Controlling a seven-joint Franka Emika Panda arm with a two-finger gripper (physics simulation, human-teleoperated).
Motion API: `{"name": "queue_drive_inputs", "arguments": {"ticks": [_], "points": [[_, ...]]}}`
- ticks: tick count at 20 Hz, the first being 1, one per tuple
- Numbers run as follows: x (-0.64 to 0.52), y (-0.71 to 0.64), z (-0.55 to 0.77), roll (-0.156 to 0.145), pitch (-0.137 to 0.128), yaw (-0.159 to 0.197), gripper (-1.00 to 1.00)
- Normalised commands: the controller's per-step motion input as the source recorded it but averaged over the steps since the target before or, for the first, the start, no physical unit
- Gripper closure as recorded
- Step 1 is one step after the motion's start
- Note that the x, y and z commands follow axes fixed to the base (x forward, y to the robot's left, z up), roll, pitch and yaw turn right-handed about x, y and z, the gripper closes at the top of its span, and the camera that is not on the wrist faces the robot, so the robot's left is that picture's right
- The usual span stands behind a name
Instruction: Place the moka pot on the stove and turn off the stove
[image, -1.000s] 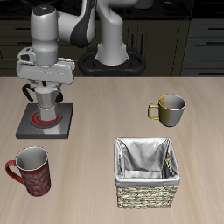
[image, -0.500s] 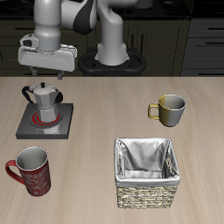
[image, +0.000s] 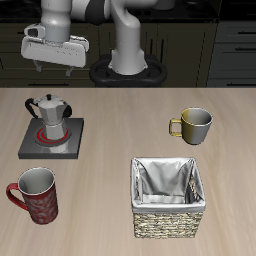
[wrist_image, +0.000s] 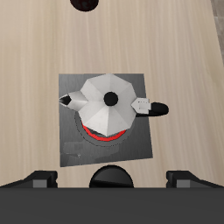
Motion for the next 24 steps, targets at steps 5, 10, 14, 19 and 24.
{"name": "queue_drive_inputs", "arguments": {"ticks": [5,10,14,19,24], "points": [[-0.33,0.18,0.28,0.085,-0.039,0.025,-1.0],[-0.24,0.18,0.19,0.087,-0.025,0.022,-1.0],[-0.11,0.2,-0.03,0.104,0.034,0.04,-1.0],[-0.16,0.02,0.09,0.066,0.0,0.024,-1.0],[-0.19,-0.16,0.04,-0.024,-0.014,0.011,-1.0]]}}
